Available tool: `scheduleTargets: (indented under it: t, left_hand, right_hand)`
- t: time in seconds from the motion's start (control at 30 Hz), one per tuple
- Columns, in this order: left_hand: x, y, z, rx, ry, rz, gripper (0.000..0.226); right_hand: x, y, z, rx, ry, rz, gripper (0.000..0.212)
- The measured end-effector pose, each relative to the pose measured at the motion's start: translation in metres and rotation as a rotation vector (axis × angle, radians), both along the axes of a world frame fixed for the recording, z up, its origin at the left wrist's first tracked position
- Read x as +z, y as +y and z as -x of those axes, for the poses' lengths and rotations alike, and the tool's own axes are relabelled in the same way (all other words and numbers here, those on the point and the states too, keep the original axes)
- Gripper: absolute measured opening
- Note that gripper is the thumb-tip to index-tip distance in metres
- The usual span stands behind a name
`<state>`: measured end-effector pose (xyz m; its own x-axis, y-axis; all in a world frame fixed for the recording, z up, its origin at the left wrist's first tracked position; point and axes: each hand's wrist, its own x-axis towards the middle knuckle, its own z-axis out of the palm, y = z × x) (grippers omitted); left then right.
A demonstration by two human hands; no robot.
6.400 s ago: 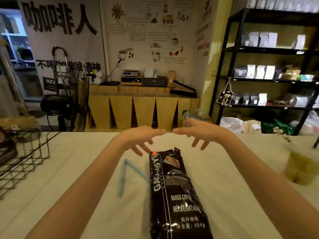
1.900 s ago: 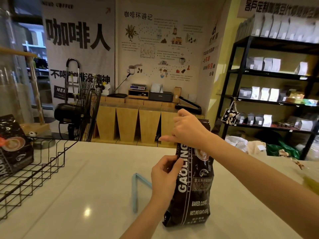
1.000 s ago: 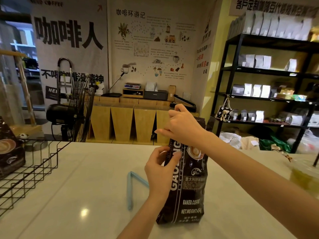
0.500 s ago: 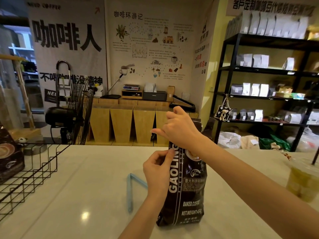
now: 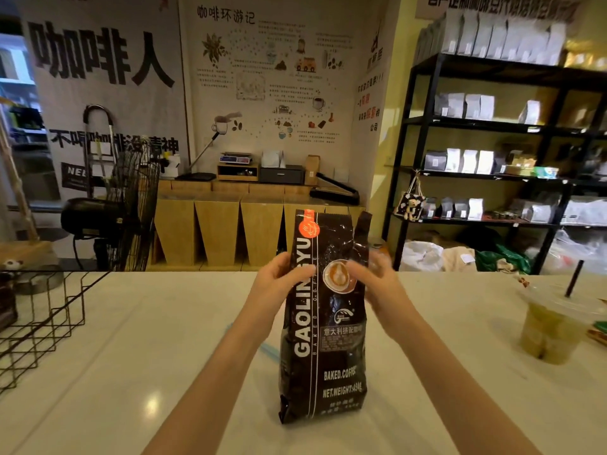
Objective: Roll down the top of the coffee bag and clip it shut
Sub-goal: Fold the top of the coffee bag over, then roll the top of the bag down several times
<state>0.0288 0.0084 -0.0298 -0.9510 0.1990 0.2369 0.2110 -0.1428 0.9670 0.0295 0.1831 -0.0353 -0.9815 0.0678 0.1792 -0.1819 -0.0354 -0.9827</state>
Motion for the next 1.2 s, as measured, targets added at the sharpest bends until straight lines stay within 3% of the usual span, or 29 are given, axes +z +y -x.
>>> scheduleTargets:
  t: [0.1, 0.27, 0.6, 0.87, 0.97, 1.07, 1.2]
  left_hand:
    - [0.009, 0.007, 0.003, 0.022, 0.025, 0.093, 0.039]
    - [0.008, 0.017, 0.002, 0.16, 0.131, 0.086, 0.035]
    - [0.004, 0.021, 0.004, 0.232, 0.315, 0.13, 0.03]
    - [0.056, 0.005, 0.021, -0.02, 0.076, 0.216, 0.025]
    - [0.057, 0.01, 0.024, 0.065, 0.118, 0.221, 0.018]
    - [0.049, 0.011, 0.032, 0.193, 0.208, 0.185, 0.018]
    - [0.04, 0.017, 0.041, 0.362, 0.433, 0.305, 0.021]
  right_hand:
    - [-0.02, -0.009, 0.001, 0.103, -0.016, -0.028, 0.075]
    - [-0.025, -0.012, -0.003, 0.077, 0.064, -0.031, 0.068]
    - [-0.026, -0.008, -0.002, 0.101, 0.01, -0.007, 0.048]
    - [-0.017, -0.008, 0.002, 0.182, -0.004, -0.074, 0.05]
    - [-0.019, -0.011, 0.005, 0.153, -0.034, -0.055, 0.062]
    - [-0.019, -0.013, 0.008, 0.159, -0.048, -0.049, 0.054]
    - [-0.02, -0.014, 0.009, 0.148, -0.074, -0.028, 0.056]
